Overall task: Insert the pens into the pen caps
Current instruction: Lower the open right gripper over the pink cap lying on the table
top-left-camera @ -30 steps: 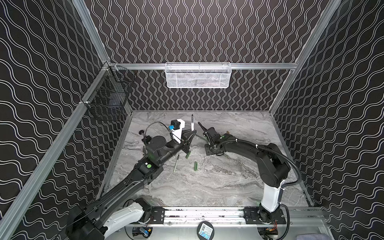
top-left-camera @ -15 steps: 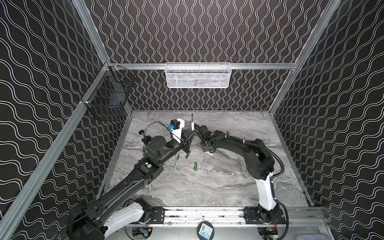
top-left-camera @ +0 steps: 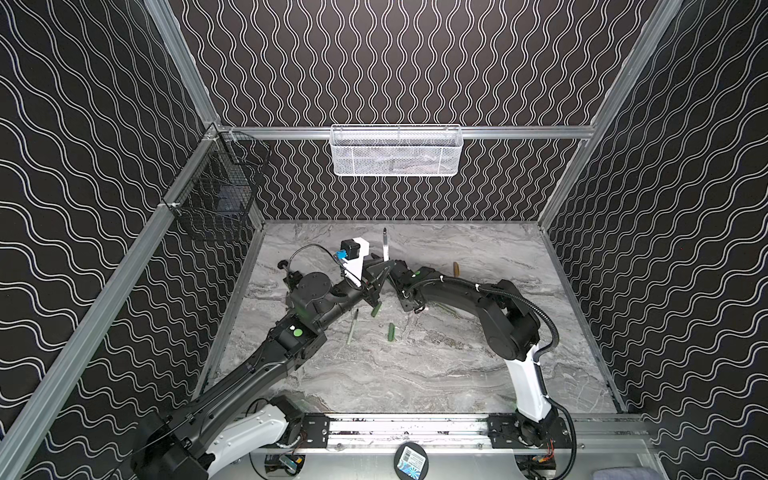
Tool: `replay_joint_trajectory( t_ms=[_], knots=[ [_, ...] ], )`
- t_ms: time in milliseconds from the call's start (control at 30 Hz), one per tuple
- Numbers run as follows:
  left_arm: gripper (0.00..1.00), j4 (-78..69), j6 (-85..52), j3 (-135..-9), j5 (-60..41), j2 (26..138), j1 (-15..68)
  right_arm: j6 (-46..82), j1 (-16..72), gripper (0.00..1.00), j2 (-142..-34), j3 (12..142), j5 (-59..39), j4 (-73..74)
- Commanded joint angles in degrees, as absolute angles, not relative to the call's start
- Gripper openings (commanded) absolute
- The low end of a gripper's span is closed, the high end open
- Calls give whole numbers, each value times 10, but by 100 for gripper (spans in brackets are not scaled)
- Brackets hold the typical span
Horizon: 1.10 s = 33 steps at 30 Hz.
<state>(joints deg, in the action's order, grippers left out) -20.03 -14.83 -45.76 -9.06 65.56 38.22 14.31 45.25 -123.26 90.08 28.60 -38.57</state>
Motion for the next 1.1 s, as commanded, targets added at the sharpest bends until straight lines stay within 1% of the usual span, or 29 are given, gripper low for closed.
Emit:
replay_joint_trajectory(
  t_ms=[0,233,533,700,867,1067],
  knots=[
    [0,-217,-144,-459,-92,655,382,147,463,55,-1215,882,305,-405],
    [0,-218,-146,-458,-94,655,382,170,484,55,-1170,831,336,-417],
    [0,-218,-148,-458,-96,655,383,177,467,55,-1131,773,328,-415],
    [0,-215,-147,-459,-94,652,386,206,440,52,-1071,761,222,-374],
    [0,-215,-146,-459,-93,651,388,268,404,49,-1056,753,131,-333],
    [0,-216,-146,-458,-94,648,391,341,384,47,-1070,741,82,-300]
  ],
)
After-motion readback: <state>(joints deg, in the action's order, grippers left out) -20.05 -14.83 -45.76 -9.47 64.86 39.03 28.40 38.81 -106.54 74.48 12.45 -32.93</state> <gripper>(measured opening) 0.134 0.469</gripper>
